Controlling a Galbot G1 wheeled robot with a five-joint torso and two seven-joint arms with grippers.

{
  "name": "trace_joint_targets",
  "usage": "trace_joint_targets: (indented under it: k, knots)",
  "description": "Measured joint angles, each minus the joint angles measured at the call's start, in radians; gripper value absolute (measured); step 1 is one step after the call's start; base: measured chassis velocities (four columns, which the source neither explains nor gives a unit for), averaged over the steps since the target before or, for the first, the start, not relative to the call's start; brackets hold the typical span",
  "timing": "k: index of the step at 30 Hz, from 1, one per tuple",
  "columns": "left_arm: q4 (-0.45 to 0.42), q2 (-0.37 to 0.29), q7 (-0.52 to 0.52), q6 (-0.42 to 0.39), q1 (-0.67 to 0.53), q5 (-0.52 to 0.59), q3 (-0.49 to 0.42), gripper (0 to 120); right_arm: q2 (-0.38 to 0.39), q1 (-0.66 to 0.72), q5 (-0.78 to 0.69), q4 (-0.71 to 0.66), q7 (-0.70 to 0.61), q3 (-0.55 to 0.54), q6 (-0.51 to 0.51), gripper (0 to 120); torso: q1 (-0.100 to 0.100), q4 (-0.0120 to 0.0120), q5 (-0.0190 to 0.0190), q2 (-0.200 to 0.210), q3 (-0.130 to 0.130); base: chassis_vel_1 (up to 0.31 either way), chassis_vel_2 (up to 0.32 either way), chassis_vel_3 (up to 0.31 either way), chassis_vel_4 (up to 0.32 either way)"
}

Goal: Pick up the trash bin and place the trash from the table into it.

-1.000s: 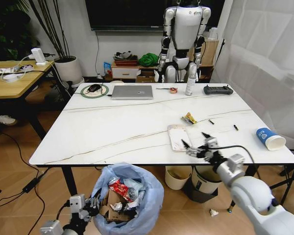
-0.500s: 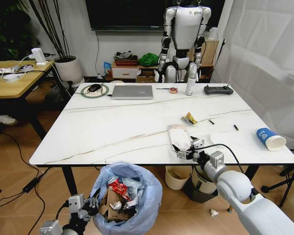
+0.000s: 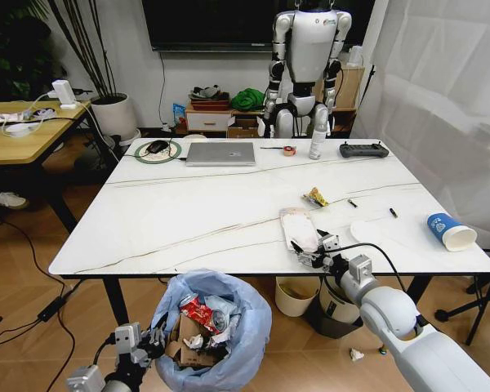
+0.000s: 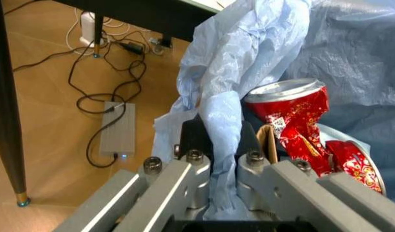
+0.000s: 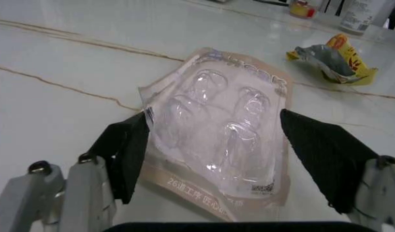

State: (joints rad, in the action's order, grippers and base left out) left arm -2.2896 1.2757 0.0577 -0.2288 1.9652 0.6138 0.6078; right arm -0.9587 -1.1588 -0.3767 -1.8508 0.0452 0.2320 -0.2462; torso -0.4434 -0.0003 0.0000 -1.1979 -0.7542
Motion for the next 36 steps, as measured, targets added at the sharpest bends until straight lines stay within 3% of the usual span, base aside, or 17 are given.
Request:
trace_joint_targets:
  k: [18, 26, 36]
  knots:
    - [0.000, -0.004, 0.002, -0.001, -0.008, 0.007, -0.004, 0, -0.005, -0.022, 0.013, 0.005, 0.008, 0.008, 0.015, 4, 0.000, 0.0000, 0.0000, 0.000, 0.000, 0.000, 0.000, 0.000, 0.000]
    - [0.001, -0.006, 0.002, -0.002, -0.012, 0.008, -0.007, 0, -0.006, -0.018, -0.010, -0.004, 0.008, 0.019, 0.029, 0, 0.000, 0.0000, 0.0000, 0.000, 0.000, 0.000, 0.000, 0.000, 0.000]
    - [0.005, -0.012, 0.003, -0.003, -0.016, 0.017, -0.010, 0, 0.017, -0.015, -0.186, -0.117, 0.010, 0.038, 0.090, 0, 0.000, 0.0001, 0.0001, 0.000, 0.000, 0.000, 0.000, 0.000, 0.000]
